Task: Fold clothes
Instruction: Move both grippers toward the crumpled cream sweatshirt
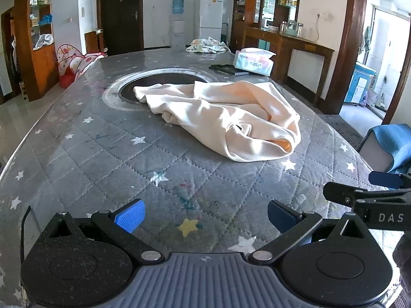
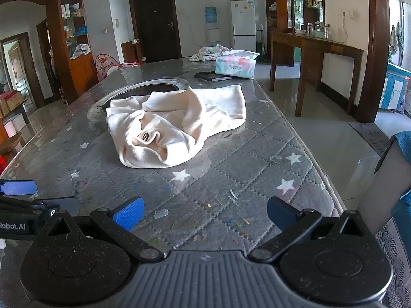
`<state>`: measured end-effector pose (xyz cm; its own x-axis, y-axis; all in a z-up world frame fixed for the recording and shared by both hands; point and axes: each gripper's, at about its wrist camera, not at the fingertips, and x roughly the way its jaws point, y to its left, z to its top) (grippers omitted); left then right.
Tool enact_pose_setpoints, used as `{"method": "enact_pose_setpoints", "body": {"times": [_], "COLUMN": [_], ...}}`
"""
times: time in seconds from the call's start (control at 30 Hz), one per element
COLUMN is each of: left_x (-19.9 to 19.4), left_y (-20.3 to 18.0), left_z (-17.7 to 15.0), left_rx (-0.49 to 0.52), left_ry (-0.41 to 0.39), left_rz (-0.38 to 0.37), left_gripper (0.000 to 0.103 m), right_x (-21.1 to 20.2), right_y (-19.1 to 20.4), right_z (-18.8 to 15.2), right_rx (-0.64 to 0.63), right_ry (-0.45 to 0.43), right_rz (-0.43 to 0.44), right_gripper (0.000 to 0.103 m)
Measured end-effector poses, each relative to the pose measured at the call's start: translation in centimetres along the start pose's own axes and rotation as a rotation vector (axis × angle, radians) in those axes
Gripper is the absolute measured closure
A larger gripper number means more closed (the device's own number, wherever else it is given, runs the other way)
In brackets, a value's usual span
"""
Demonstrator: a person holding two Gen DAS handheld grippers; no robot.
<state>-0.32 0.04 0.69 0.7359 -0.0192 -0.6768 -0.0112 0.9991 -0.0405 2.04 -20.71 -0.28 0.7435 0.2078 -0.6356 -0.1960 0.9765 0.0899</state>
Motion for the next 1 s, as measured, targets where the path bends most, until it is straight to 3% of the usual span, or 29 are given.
{"method": "enact_pose_setpoints", "body": {"times": [1.0], "left_x": [1.7], "left_y": [0.3], "left_z": [2.7], "left_rx": [0.037], "left_ry": [0.050], "left_rz": [0.022], "left_gripper": [0.000], "right_x": [1.4], "right_y": [0.4], "right_z": [1.5], "right_rx": [-0.048], "right_ry": [0.005], "right_rz": [0.043], "right_gripper": [0.000]}}
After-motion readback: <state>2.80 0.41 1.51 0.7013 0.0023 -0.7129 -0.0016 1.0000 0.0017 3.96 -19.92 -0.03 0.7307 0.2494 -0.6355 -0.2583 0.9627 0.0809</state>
